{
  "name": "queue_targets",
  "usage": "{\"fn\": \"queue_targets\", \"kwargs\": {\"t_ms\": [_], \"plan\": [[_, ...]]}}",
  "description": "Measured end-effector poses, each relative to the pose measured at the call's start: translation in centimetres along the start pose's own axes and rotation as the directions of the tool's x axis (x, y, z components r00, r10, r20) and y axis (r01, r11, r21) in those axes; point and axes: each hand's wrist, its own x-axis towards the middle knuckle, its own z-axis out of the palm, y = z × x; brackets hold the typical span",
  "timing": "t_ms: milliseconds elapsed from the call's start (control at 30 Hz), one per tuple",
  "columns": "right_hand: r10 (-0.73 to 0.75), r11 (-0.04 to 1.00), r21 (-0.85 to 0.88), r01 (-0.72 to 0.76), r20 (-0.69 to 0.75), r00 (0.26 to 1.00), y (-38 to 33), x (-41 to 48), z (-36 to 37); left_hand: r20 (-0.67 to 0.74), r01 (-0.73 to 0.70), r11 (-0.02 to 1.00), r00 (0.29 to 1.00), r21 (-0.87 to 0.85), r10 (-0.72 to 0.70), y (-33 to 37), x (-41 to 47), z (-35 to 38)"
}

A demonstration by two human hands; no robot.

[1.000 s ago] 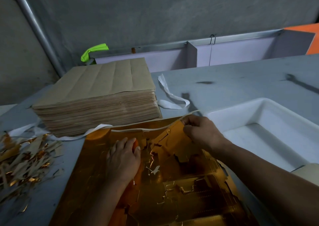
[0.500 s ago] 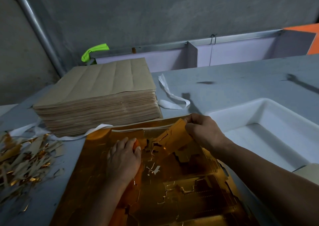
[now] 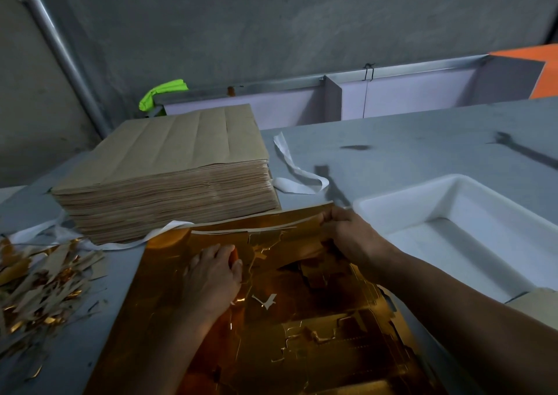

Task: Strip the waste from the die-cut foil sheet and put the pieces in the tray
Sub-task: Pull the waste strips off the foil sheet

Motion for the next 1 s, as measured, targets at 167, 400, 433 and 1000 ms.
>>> {"fn": "queue_targets", "kwargs": {"t_ms": [167, 400, 433, 1000], "plan": [[0.024, 1.0, 0.017, -0.024, 0.018, 1.0, 0.1, 0.0, -0.1, -0.157, -0.099, 0.993, 0.984, -0.057, 0.089, 1.5, 0.5, -1.5], [0.033, 0.999, -0.019, -0.032, 0.038, 0.999, -0.2, -0.2, 0.0, -0.064, -0.241, 0.823, 0.968, -0.514, 0.243, 2.4, -0.2, 0.2], [0.032, 0.999, -0.019, -0.031, 0.042, 0.999, -0.2, -0.2, -0.1, -0.05, -0.221, 0.809, 0.971, -0.545, 0.232, 2.5, -0.3, 0.4], [-0.002, 1.0, -0.02, 0.002, 0.002, 1.0, 0.2, 0.4, 0.1, -0.047, -0.136, 0.79, 0.99, -0.598, 0.135, 2.6, -0.4, 0.7]]}}
